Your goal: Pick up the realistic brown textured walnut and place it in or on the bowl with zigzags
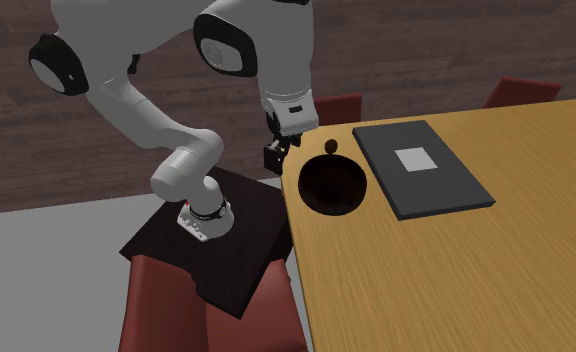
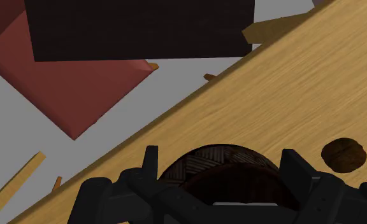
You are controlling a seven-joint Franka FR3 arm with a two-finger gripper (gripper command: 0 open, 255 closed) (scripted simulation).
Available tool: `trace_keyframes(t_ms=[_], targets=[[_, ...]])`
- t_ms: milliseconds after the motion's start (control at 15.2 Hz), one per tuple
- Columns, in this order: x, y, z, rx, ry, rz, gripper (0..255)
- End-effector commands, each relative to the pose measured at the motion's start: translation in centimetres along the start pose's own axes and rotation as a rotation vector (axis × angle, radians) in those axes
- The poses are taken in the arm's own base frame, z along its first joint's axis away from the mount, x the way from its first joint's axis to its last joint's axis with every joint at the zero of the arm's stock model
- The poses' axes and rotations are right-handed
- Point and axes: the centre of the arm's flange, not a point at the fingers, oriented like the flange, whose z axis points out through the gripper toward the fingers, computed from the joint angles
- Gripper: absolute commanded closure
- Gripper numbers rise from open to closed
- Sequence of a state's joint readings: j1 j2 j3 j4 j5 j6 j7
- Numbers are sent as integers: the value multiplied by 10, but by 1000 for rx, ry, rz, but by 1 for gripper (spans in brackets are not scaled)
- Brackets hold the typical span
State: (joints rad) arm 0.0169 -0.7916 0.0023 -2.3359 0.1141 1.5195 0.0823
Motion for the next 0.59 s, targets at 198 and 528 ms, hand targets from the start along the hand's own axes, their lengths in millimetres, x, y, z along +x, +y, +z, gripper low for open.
trace_keyframes(t_ms=[198, 528], targets=[[14, -37, 14, -14, -4, -33, 0], [34, -99, 38, -38, -11, -87, 0]])
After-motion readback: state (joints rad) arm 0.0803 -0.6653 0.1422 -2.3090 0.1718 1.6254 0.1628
